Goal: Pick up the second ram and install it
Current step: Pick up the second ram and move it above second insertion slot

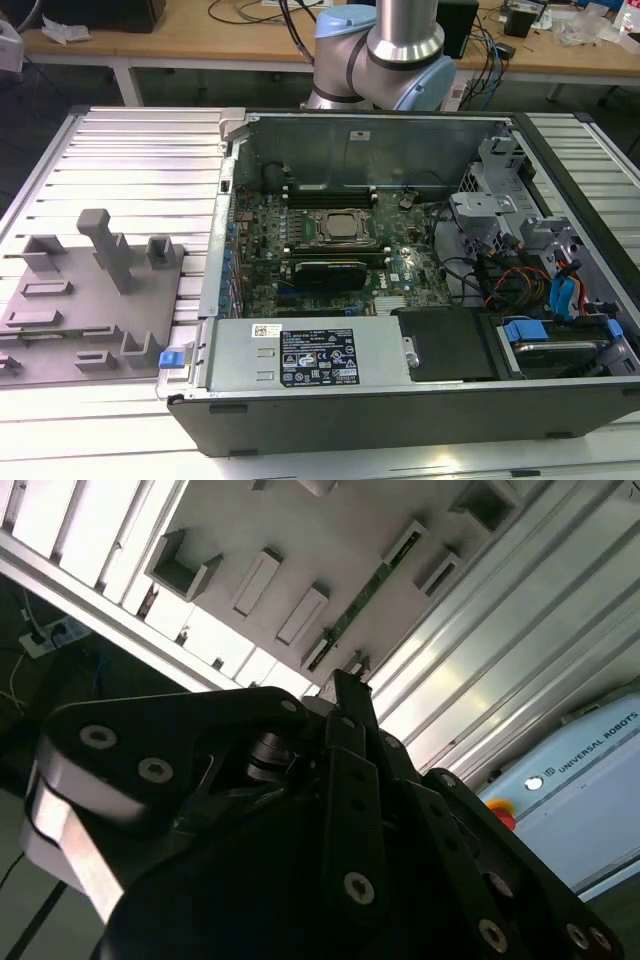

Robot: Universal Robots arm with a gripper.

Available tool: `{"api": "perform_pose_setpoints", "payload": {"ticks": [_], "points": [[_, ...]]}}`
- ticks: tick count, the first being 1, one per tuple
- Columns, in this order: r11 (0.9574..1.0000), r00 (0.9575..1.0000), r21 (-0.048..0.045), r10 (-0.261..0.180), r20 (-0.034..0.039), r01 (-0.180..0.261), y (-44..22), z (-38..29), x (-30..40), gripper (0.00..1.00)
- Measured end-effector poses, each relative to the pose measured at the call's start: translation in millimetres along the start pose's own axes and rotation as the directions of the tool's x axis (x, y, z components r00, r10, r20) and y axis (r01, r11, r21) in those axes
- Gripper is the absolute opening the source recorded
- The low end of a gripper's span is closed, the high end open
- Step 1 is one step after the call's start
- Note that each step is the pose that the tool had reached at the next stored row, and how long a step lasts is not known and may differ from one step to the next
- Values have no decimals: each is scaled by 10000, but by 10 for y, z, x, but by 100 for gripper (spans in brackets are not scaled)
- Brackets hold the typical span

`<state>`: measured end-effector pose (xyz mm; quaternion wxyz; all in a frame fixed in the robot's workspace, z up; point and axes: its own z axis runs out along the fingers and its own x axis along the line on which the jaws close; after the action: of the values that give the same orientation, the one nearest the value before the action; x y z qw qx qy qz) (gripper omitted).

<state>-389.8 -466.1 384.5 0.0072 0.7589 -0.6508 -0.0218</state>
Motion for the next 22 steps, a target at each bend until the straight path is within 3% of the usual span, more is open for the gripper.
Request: {"api": "perform_pose_setpoints", "payload": {"ticks": [4, 9, 11, 17, 19, 22], "points": [[9990, 9990, -11, -447, -17, 447, 0, 0, 0, 11], [9948, 9948, -26, -1022, -39, 1021, 0, 0, 0, 11], [9909, 9909, -35, -1347, -51, 1347, 0, 0, 0, 11], [9707, 9707, -67, -2403, -87, 2403, 0, 1, 0, 11], [9597, 9596, -82, -2811, -101, 2810, 0, 0, 0, 11], [9385, 9384, -105, -3453, -121, 3452, 0, 0, 0, 11]]}}
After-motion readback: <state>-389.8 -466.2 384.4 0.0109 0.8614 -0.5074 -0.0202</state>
